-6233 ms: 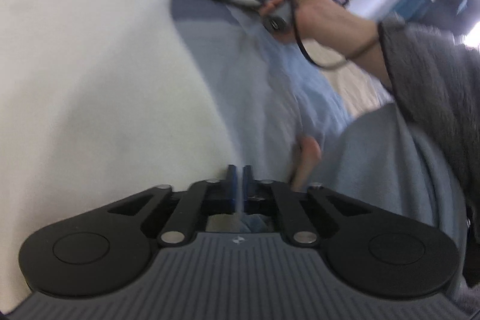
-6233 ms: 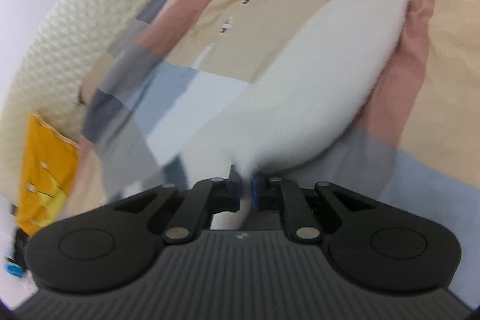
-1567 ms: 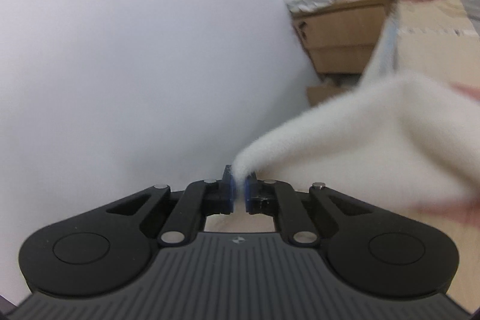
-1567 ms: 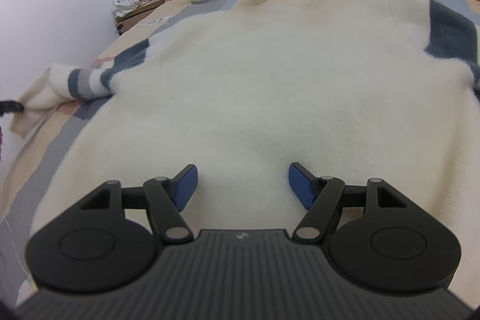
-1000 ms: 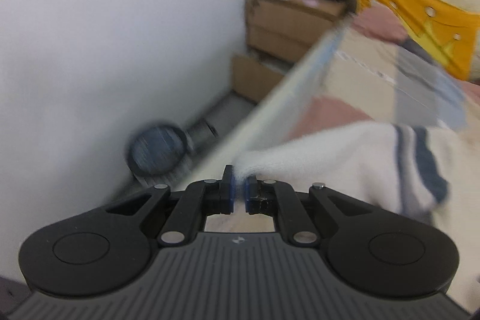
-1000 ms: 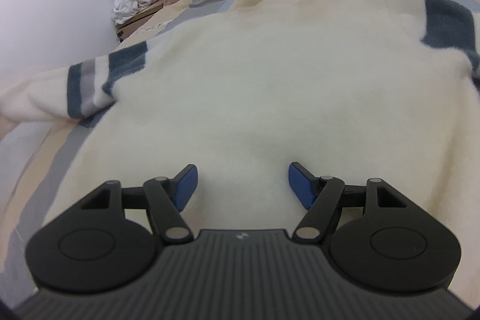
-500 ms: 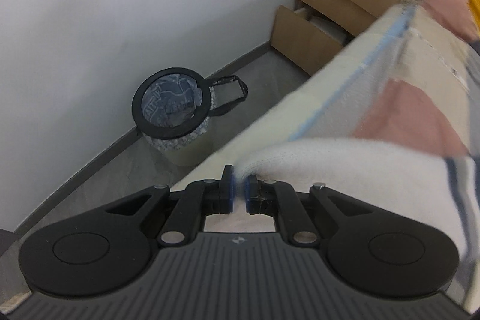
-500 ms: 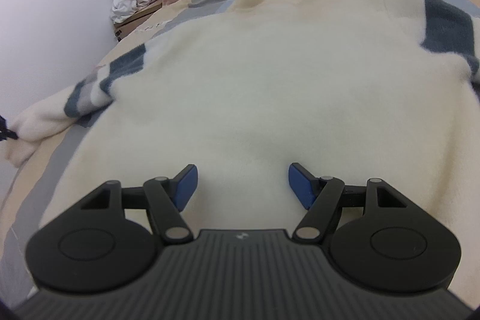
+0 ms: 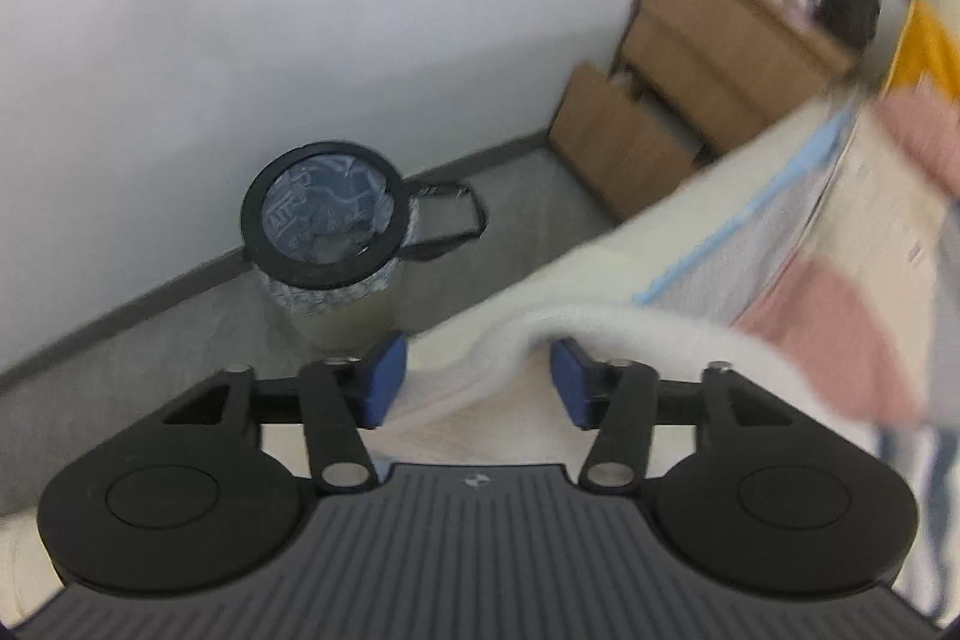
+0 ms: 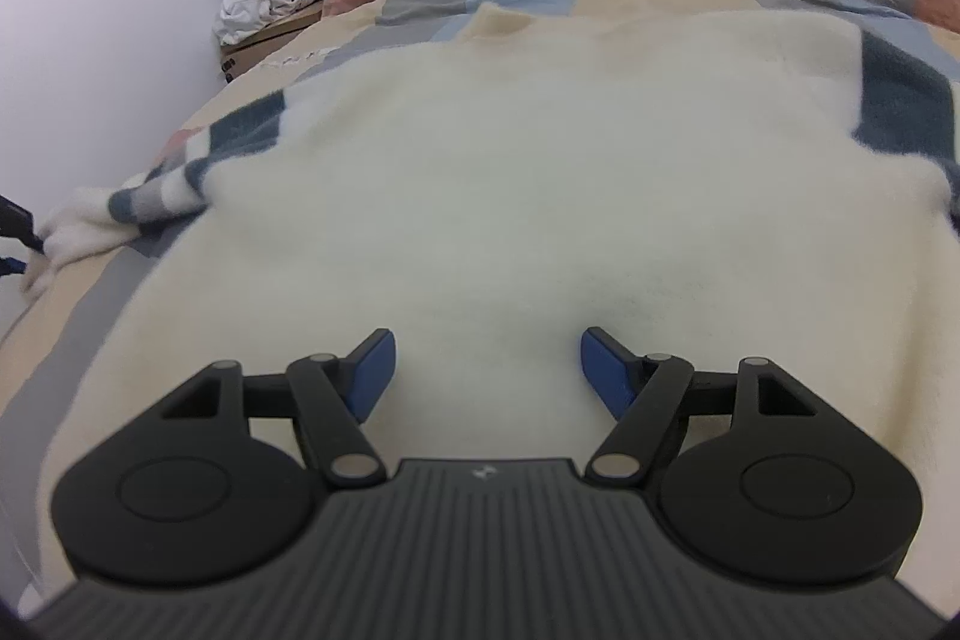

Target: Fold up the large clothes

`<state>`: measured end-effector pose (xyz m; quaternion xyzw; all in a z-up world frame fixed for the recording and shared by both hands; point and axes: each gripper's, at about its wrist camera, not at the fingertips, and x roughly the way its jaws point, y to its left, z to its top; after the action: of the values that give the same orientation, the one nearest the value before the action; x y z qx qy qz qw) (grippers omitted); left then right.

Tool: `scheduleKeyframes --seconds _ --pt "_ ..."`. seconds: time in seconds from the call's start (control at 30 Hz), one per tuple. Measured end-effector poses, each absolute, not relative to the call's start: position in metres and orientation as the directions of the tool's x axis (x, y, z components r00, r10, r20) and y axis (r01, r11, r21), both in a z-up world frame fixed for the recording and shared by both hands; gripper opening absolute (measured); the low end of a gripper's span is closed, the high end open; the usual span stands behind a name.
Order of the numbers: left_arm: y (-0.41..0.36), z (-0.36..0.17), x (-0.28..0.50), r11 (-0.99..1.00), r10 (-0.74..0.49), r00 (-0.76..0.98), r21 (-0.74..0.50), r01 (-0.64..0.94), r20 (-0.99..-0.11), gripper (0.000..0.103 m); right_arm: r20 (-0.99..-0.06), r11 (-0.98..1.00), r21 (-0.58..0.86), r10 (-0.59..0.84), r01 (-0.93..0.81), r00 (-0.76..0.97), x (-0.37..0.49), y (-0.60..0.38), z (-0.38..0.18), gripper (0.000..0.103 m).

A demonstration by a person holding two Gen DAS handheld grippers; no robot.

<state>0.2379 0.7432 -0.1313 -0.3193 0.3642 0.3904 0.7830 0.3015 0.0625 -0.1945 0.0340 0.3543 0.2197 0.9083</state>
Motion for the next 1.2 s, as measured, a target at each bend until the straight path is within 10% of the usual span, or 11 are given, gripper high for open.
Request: scheduleKeyframes --seconds 0.53,1.0,1.2 --pt "0.696 -0.161 0.139 0.220 0.339 0.615 -0.575 -0.788 -0.712 0.062 -0.638 0.891 0.289 0.452 -0.351 0.623 0.296 0.051 -0.189 0.069" --pt "0.754 -0.212 0.166 0.014 0.475 0.529 -0.595 -0.804 -0.704 0.061 -0.646 0.900 0.219 0.423 -0.377 0.635 0.298 0.063 -0.194 0.072" --pt "0.768 -0.211 0.190 0.042 0.461 0.467 -0.507 -0.861 -0.755 0.019 -0.644 0.905 0.197 0.409 -0.377 0.646 0.304 0.068 -0.195 0.072"
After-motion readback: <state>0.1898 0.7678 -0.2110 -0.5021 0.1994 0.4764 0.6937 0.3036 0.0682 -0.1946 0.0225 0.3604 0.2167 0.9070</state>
